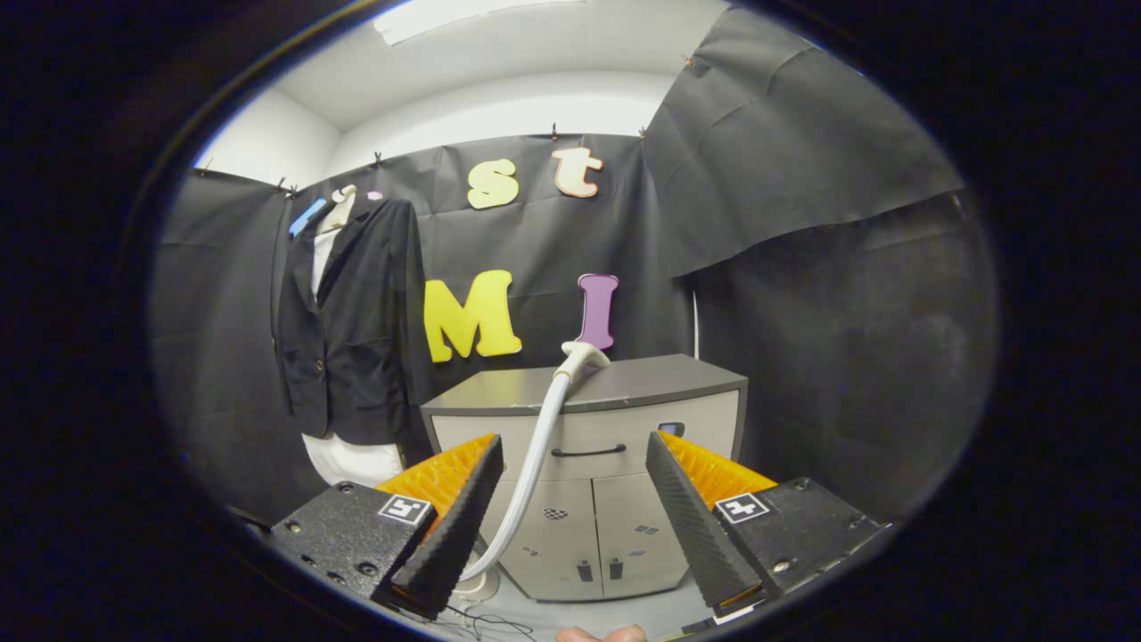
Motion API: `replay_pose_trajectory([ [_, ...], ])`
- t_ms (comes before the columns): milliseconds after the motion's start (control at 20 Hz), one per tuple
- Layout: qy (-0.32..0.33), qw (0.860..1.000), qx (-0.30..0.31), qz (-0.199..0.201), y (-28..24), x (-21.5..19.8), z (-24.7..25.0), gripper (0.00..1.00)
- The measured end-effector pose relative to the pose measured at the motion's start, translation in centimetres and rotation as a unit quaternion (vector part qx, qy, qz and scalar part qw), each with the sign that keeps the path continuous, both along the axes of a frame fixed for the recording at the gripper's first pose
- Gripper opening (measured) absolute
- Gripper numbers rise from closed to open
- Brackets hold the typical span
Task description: Iron the clothes twice with a garment steamer, once on the left side and once on the right side.
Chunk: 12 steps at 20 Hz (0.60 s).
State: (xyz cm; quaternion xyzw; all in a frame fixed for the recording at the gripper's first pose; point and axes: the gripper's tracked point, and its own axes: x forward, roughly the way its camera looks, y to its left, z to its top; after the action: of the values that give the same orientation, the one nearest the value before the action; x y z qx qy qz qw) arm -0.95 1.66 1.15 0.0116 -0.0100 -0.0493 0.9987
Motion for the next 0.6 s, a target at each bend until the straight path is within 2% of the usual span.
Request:
replay_pose_trajectory([
  [600,-0.004,1.0,-0.008,-0.003,1.8,0.0,1.3,1.0],
])
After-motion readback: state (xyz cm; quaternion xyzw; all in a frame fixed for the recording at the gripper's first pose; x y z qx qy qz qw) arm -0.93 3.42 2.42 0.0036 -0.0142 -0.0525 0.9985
